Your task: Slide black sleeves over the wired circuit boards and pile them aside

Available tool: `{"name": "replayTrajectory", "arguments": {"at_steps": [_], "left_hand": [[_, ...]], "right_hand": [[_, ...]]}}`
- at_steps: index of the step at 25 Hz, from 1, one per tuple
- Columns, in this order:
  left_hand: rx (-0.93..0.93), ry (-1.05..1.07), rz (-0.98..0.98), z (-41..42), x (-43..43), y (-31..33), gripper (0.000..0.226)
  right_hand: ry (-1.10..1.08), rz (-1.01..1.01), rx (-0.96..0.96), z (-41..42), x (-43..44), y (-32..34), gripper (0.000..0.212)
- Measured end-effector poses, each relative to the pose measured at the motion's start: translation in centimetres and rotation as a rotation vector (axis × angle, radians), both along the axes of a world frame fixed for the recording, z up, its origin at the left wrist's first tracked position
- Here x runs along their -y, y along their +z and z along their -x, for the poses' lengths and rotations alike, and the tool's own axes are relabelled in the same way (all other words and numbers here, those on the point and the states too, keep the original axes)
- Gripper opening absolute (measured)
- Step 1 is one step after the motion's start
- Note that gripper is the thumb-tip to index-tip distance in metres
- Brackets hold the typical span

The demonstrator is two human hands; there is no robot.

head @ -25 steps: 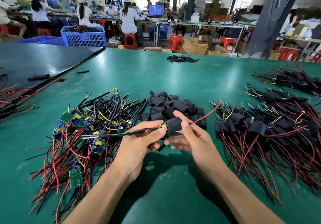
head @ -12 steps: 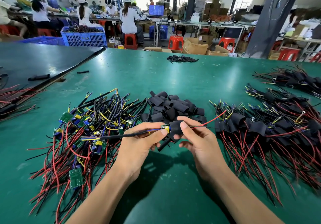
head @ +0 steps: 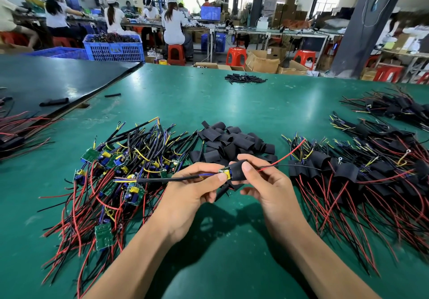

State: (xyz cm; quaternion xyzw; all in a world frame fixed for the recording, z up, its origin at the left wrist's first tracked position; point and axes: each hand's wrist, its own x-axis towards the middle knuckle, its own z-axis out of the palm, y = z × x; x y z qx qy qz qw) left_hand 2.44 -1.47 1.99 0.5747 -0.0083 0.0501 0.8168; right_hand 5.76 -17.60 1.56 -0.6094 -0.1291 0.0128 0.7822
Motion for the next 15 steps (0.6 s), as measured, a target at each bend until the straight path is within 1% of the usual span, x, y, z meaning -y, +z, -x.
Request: {"name": "replayTrajectory", "arguments": {"at_steps": [3, 4, 6, 9, 12, 15], "left_hand": [[0.021, 0.036, -0.055, 0.08, 0.2, -0.12, 0.018], [0.022, 0.058, -0.059, 0.09, 0.32, -0.16, 0.02], [0.012, 0.083, -0.046, 0.08, 0.5, -0.17, 0.022], [-0.017, 0.059, 0.0, 0.07, 0.61, -0.08, 0.022], [-0.04, 0.033, 0.027, 0.1, 0.45, -0.07, 0.023], [-0.008, 0.045, -0.032, 0.16, 0.34, -0.26, 0.024]], "right_hand": [[-0.024, 0.041, 0.005, -0.07, 0.07, -0.09, 0.018], [-0.044, 0.053, 0.017, -0.11, 0.07, -0.21, 0.019], [-0.098, 0.064, 0.045, -0.18, 0.07, -0.42, 0.021], [-0.142, 0.074, 0.082, -0.05, 0.09, -0.42, 0.017], [-0.091, 0.085, 0.064, -0.06, 0.09, -0.36, 0.02], [-0.024, 0.112, 0.006, -0.02, 0.15, -0.28, 0.021]]}}
